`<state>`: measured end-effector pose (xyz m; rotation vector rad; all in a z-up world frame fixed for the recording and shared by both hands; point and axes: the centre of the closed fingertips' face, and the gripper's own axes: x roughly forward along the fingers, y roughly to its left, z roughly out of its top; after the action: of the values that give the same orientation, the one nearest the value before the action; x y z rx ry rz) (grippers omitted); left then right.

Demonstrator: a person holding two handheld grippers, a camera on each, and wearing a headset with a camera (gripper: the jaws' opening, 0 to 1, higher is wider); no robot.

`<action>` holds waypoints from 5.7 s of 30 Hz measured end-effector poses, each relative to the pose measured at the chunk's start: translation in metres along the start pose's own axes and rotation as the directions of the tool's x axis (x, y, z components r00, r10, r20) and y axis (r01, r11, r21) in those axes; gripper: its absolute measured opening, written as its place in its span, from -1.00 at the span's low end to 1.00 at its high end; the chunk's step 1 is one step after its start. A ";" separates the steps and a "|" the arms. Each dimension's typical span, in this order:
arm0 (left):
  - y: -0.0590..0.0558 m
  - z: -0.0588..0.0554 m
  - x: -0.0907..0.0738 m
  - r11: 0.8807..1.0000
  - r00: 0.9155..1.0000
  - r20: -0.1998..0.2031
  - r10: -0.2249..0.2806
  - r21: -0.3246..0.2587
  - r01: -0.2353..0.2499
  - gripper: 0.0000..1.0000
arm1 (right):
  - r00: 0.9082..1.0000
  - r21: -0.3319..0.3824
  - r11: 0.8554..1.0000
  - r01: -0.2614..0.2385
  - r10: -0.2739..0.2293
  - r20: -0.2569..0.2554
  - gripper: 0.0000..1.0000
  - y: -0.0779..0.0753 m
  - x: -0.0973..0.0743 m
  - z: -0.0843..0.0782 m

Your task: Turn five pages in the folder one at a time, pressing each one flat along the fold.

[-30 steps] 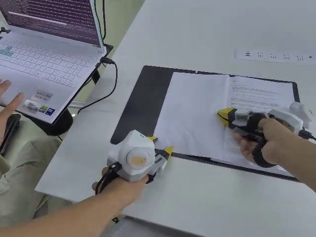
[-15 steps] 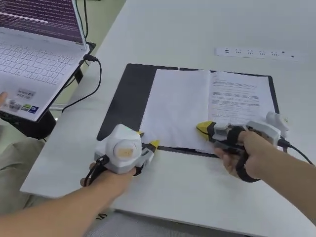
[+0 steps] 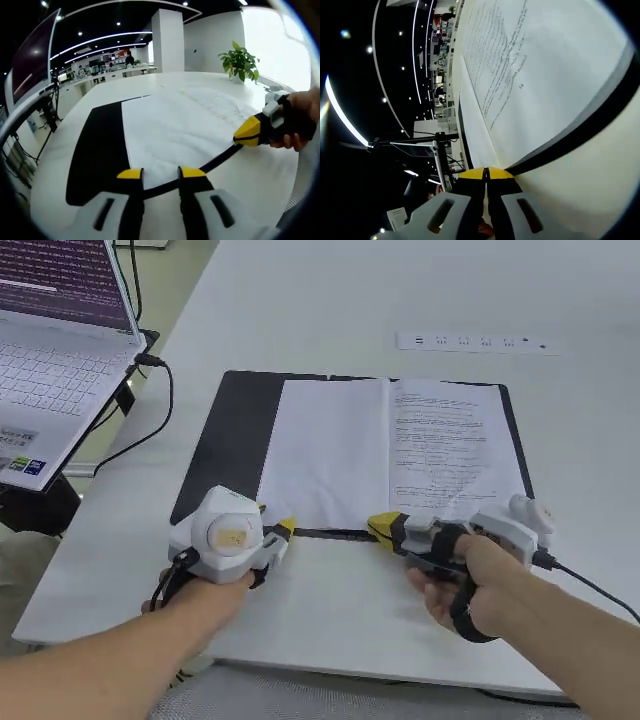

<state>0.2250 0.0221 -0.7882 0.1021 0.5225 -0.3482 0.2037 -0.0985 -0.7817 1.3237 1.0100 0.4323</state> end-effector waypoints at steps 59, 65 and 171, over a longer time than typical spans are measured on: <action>-0.024 0.067 -0.171 0.992 0.996 0.067 0.061 -0.118 -0.053 0.98 | 0.892 -0.791 0.452 0.413 -0.024 0.452 1.00 0.064 -0.249 0.056; -0.029 0.070 -0.166 0.992 0.996 0.064 0.058 -0.119 -0.050 0.98 | 0.895 -0.798 0.438 0.414 -0.038 0.444 0.99 0.061 -0.250 0.055; -0.195 0.061 0.090 0.923 0.980 0.022 -0.196 -0.335 0.192 -1.00 | 0.931 -0.716 0.613 0.335 -0.099 0.351 0.46 0.010 -0.158 0.090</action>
<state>0.2576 -0.1983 -0.7826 -0.2809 0.5989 -0.4476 0.1947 -0.2706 -0.7228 0.4406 0.6072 0.4040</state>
